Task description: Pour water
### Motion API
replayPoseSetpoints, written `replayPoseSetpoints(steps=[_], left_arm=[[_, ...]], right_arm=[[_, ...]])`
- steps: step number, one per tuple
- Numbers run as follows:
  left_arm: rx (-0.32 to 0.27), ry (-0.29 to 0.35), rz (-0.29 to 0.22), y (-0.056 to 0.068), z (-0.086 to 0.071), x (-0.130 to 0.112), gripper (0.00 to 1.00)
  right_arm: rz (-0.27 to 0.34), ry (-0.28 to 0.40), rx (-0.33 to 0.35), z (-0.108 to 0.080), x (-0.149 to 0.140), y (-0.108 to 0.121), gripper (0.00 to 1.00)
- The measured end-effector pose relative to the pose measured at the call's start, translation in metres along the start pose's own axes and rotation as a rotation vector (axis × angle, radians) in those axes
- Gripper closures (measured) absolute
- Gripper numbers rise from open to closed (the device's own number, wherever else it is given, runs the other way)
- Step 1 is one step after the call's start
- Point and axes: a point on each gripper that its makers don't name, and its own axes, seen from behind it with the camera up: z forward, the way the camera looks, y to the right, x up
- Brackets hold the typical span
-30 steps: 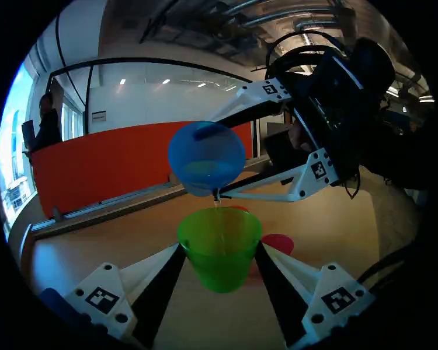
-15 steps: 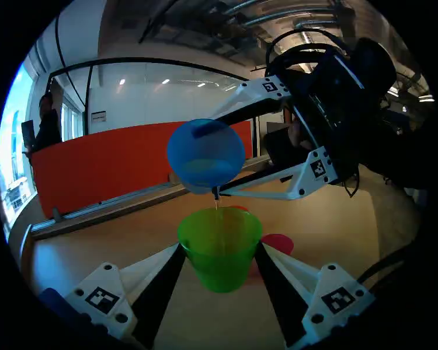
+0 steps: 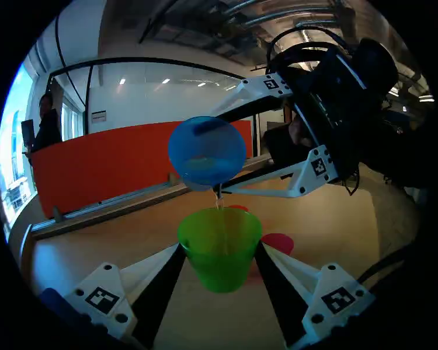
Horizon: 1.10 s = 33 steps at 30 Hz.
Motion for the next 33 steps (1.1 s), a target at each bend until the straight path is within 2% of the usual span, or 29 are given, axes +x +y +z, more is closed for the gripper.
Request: replayPoseSetpoints(steps=[33], left_arm=[[-0.003,0.001,0.002,0.0002,0.0017,0.0014,0.17]], right_arm=[[-0.075,-0.009,-0.020,0.0010,-0.0009,0.0067,0.12]])
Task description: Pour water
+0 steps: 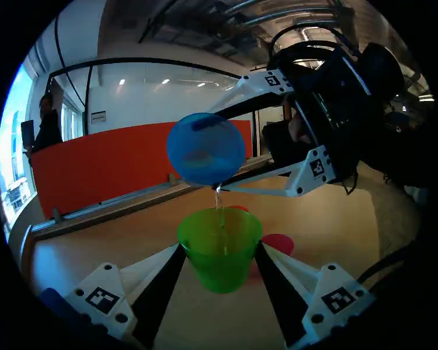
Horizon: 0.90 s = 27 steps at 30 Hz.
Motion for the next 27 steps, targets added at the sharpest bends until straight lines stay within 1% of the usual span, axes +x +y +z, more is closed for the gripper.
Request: replayPoseSetpoints(steps=[19,27], left_arm=[[-0.001,0.003,-0.001,-0.0008,-0.0008,0.0010,0.17],[-0.001,0.004,0.003,-0.0016,-0.0012,0.0031,0.17]], right_arm=[[-0.042,-0.003,-0.006,0.0002,0.0011,0.0034,0.12],[-0.069,-0.005,-0.013,-0.0010,0.0027,0.0059,0.12]])
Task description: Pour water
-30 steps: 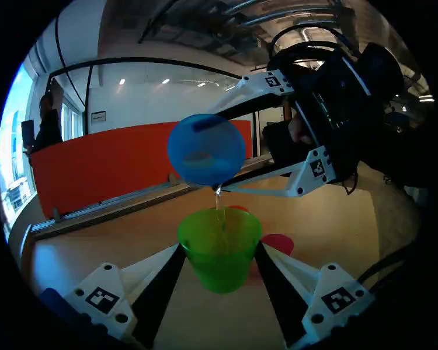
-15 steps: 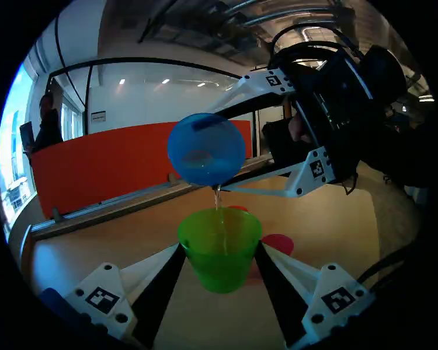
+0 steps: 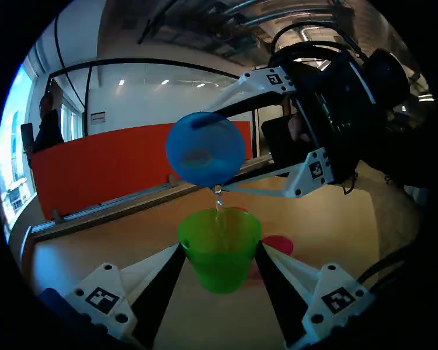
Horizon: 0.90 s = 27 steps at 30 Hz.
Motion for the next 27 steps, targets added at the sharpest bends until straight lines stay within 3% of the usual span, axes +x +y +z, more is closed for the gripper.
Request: replayPoseSetpoints(steps=[27], left_arm=[[0.002,0.003,0.004,0.0001,-0.0019,0.0022,0.17]], right_arm=[[-0.041,0.002,-0.012,-0.0029,0.0049,0.0067,0.12]])
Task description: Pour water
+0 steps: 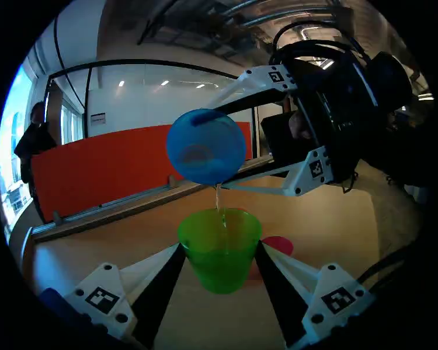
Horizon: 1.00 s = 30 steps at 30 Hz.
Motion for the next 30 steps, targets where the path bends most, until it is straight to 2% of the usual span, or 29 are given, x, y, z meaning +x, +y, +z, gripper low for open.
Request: replayPoseSetpoints(steps=[30], left_arm=[[0.003,-0.001,0.006,0.0024,0.0006,0.0026,0.17]], right_arm=[[-0.052,0.002,-0.006,-0.0044,0.0051,0.0006,0.12]])
